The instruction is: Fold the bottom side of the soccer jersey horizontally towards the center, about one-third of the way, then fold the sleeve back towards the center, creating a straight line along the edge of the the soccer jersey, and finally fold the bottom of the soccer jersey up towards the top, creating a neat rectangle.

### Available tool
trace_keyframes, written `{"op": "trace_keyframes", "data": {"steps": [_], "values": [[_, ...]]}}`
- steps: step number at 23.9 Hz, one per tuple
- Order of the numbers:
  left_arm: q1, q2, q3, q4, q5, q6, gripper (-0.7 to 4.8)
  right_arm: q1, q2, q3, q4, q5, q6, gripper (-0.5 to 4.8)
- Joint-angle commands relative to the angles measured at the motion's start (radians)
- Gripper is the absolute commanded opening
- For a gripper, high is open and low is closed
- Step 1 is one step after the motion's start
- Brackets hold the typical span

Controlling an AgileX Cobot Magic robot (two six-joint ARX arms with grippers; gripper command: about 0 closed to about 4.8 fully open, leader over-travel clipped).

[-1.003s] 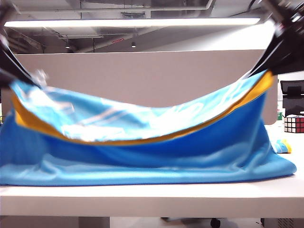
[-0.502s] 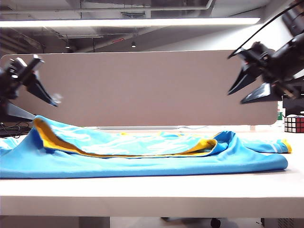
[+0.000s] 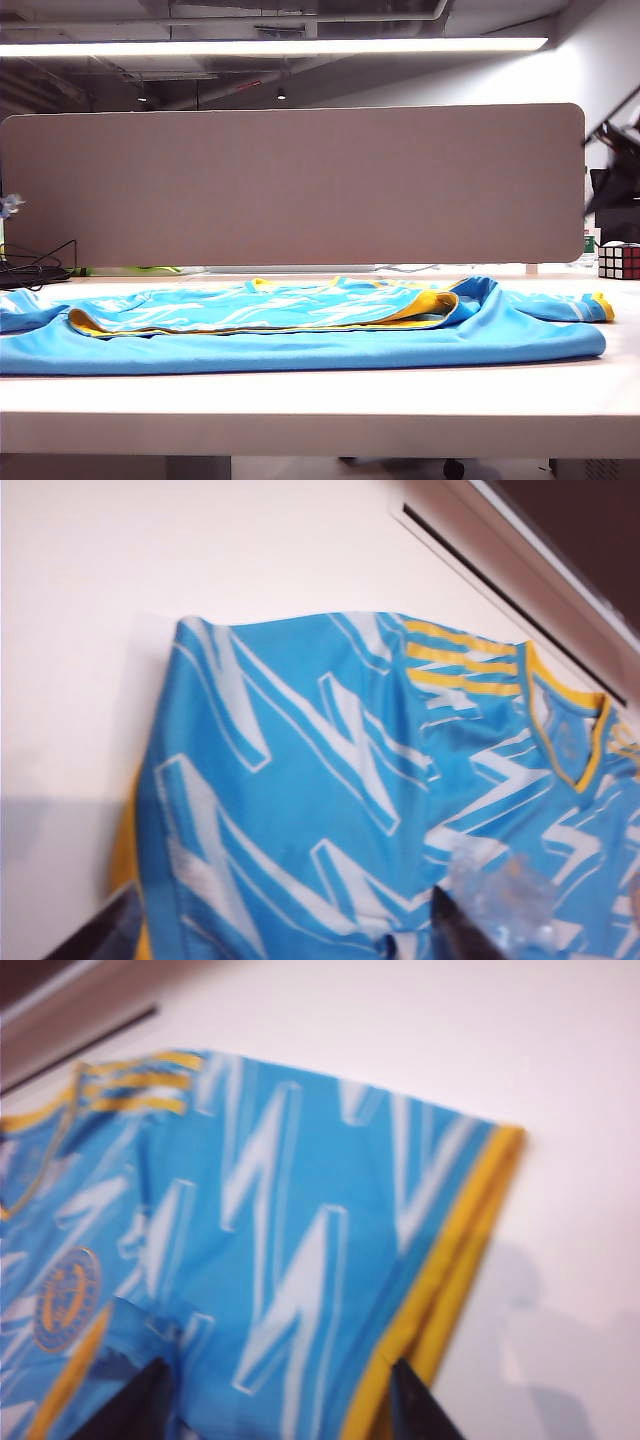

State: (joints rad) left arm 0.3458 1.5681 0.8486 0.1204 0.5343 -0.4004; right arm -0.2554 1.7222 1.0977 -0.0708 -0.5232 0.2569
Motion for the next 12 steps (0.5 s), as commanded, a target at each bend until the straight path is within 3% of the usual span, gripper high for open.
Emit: {"op": "trace_keyframes", "data": {"steps": [1, 2, 12], "values": [[0.0, -0.001, 0.004, -0.001, -0.043, 0.072, 3.6, -0.002, 0.034, 0.002, -0.01, -0.009, -0.004, 2.9], [-0.001, 0.012, 0.004, -0.007, -0.063, 0.09, 3.6, -0.002, 0.064, 0.002, -0.014, -0.015, -0.004, 3.11], [-0.003, 0.2, 0.005, -0.029, -0.027, 0.102, 3.72, 0.01, 0.17, 0.001, -0.062, -0.009, -0.031, 3.12]]}}
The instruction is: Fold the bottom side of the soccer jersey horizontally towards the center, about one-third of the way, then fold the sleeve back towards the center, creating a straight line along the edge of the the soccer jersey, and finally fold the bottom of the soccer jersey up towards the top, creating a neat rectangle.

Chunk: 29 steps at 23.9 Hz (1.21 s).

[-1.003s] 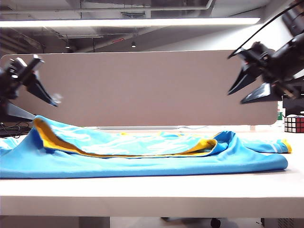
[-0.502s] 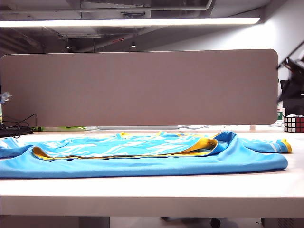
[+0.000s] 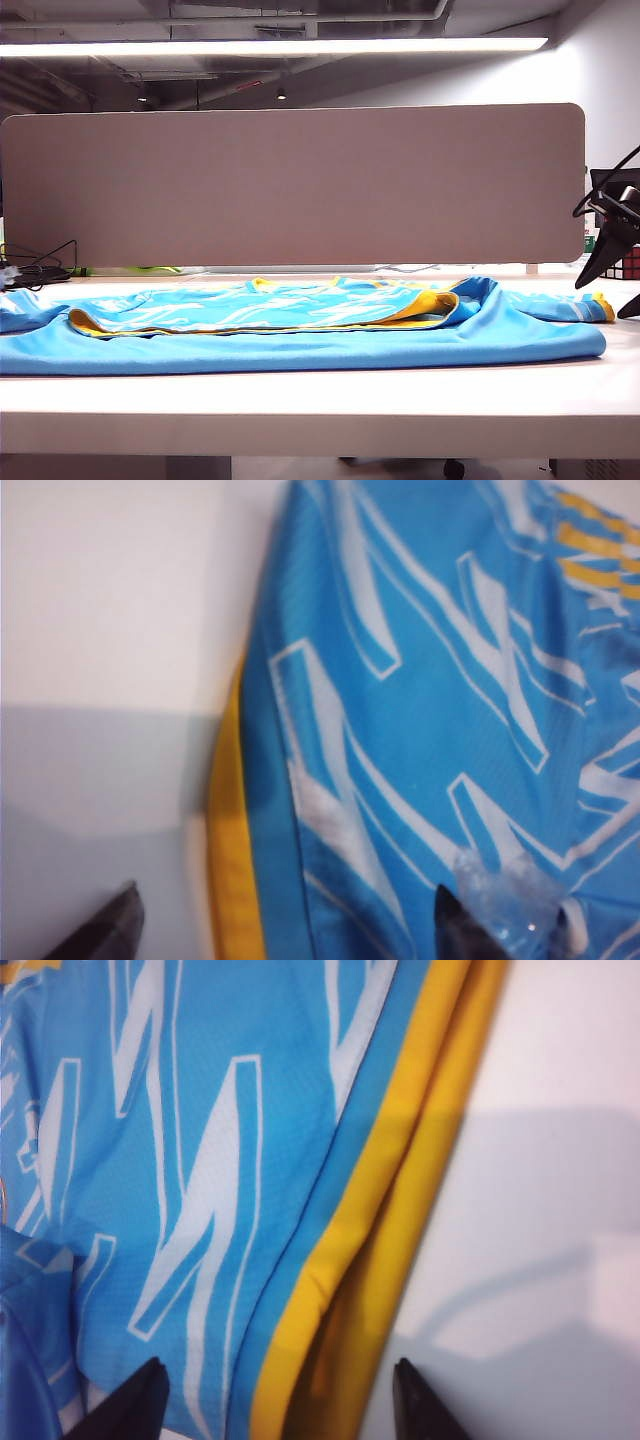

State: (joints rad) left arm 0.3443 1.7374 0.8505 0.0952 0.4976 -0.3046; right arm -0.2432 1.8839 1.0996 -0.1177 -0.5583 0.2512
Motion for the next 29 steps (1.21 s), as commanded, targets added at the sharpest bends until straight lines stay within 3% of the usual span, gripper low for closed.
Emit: {"op": "trace_keyframes", "data": {"steps": [1, 8, 13, 15, 18, 20, 25, 29], "values": [[-0.001, 0.042, 0.003, -0.003, 0.02, 0.006, 3.72, -0.002, 0.008, -0.001, -0.019, 0.039, -0.029, 3.12], [-0.051, 0.147, 0.008, 0.032, 0.084, -0.002, 3.72, 0.037, 0.06, 0.0, 0.016, 0.044, -0.042, 3.11], [-0.088, 0.167, 0.008, 0.045, 0.065, 0.002, 3.71, 0.069, 0.095, 0.0, 0.018, 0.064, -0.041, 2.99], [-0.088, 0.167, 0.008, 0.083, 0.056, 0.0, 2.91, 0.079, 0.095, 0.0, 0.021, 0.113, -0.042, 2.2], [-0.088, 0.167, 0.008, 0.127, 0.054, -0.002, 0.87, 0.08, 0.095, 0.0, 0.045, 0.139, -0.043, 0.66], [-0.088, 0.167, 0.008, 0.168, 0.054, -0.002, 0.16, 0.08, 0.095, 0.0, 0.075, 0.138, -0.042, 0.07], [-0.097, 0.165, 0.008, 0.349, 0.076, -0.021, -0.06, 0.083, 0.09, 0.002, 0.174, 0.119, -0.006, -0.06], [-0.132, 0.144, 0.008, 0.418, 0.124, -0.05, -0.06, 0.12, 0.07, 0.003, 0.181, 0.078, -0.005, -0.06]]}}
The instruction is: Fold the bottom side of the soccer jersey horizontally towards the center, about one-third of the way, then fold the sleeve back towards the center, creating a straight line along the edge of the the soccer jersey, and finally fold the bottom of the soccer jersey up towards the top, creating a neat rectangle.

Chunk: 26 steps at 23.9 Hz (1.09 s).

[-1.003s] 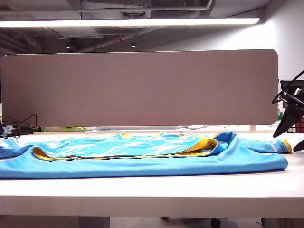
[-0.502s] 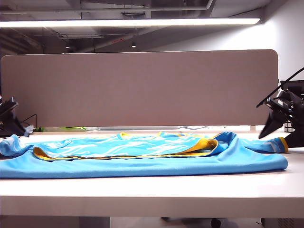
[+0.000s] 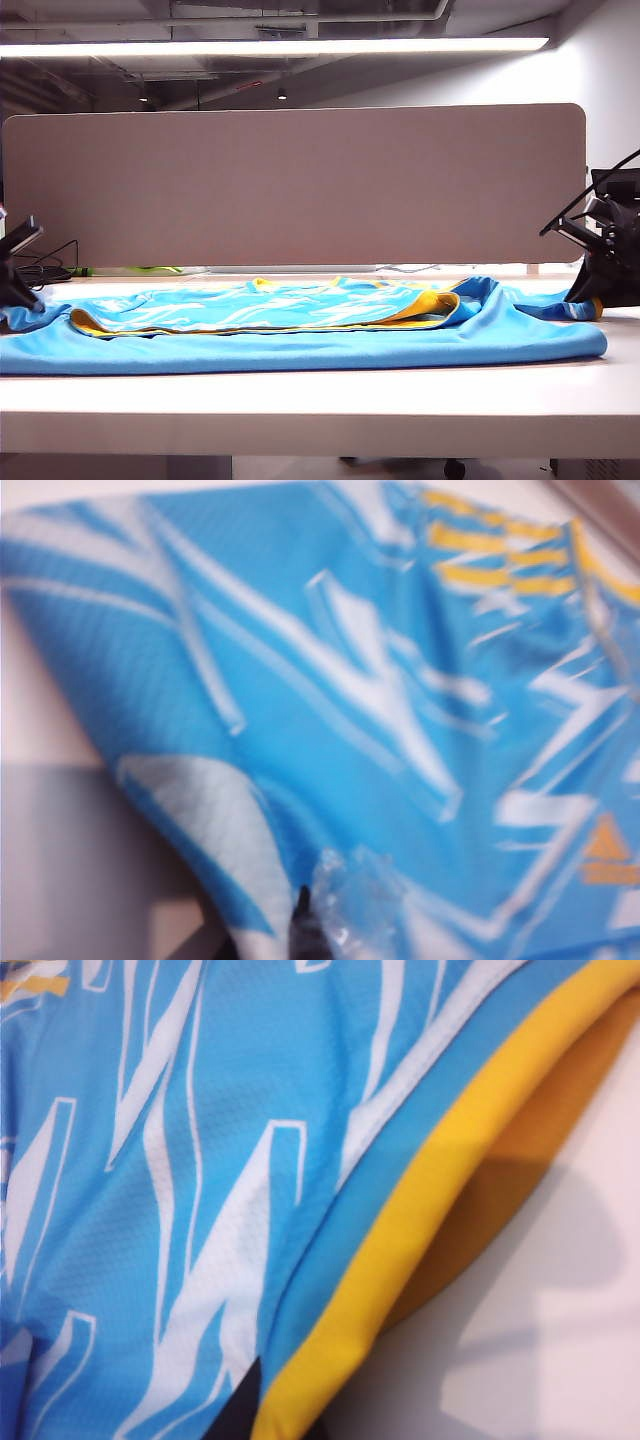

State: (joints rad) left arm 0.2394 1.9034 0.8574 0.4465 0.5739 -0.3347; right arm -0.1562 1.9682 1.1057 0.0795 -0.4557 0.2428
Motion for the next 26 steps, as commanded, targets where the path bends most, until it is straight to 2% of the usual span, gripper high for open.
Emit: {"op": "trace_keyframes", "data": {"steps": [1, 5, 10, 11, 12, 18, 22, 26], "values": [[-0.042, -0.03, 0.001, 0.065, 0.06, -0.012, -0.06, 0.05, -0.019, -0.003, -0.016, -0.042, 0.003, -0.06], [-0.148, -0.064, 0.001, 0.032, 0.14, 0.037, -0.06, 0.157, -0.041, -0.003, -0.019, -0.14, 0.0, -0.06], [-0.292, -0.111, 0.001, -0.148, 0.136, 0.218, -0.06, 0.308, -0.078, -0.005, -0.045, -0.147, -0.016, -0.06], [-0.343, -0.13, 0.001, -0.224, 0.099, 0.291, -0.06, 0.349, -0.093, -0.005, -0.046, -0.138, -0.021, -0.06], [-0.356, -0.138, 0.001, -0.255, 0.08, 0.315, -0.06, 0.372, -0.104, -0.005, -0.048, -0.13, -0.023, -0.06], [-0.385, -0.179, 0.001, -0.455, 0.015, 0.39, -0.06, 0.468, -0.167, -0.005, -0.159, -0.044, -0.106, -0.06], [-0.384, -0.206, 0.002, -0.61, -0.093, 0.449, -0.06, 0.533, -0.186, -0.005, -0.375, 0.156, -0.257, -0.06], [-0.385, -0.211, 0.002, -0.702, -0.111, 0.459, -0.06, 0.565, -0.183, -0.012, -0.491, 0.224, -0.307, -0.06]]}}
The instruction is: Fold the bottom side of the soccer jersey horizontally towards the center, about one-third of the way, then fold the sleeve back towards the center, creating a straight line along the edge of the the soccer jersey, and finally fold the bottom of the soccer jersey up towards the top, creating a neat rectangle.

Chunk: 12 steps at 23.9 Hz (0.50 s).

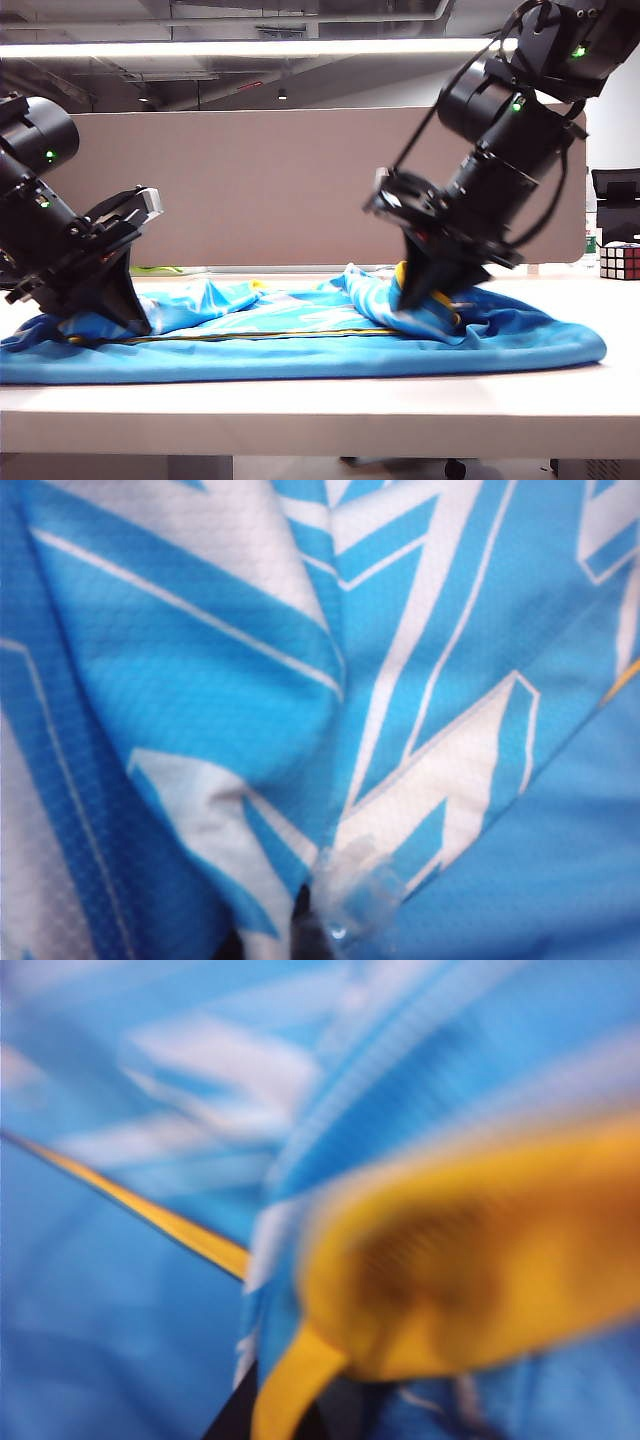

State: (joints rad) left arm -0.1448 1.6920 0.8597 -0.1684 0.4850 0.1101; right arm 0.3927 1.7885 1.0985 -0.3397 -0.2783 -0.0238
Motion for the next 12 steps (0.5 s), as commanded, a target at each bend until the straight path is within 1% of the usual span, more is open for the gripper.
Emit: {"op": "trace_keyframes", "data": {"steps": [1, 5, 8, 11, 12], "values": [[-0.001, 0.001, -0.001, -0.107, -0.027, 0.016, -0.06, 0.018, -0.003, -0.005, -0.088, 0.061, -0.043, -0.06], [-0.001, 0.0, -0.001, -0.182, -0.054, 0.035, -0.06, 0.018, -0.004, -0.005, -0.138, 0.057, -0.05, -0.06], [-0.001, -0.009, -0.001, -0.175, -0.055, 0.047, -0.06, 0.023, -0.008, -0.005, -0.166, 0.051, -0.087, -0.06], [-0.001, -0.04, 0.0, -0.145, -0.054, 0.055, -0.06, 0.023, -0.035, -0.003, -0.15, 0.035, -0.109, -0.06], [-0.001, -0.069, 0.0, -0.128, -0.038, 0.055, -0.06, 0.023, -0.06, -0.003, -0.125, 0.001, -0.111, -0.06]]}}
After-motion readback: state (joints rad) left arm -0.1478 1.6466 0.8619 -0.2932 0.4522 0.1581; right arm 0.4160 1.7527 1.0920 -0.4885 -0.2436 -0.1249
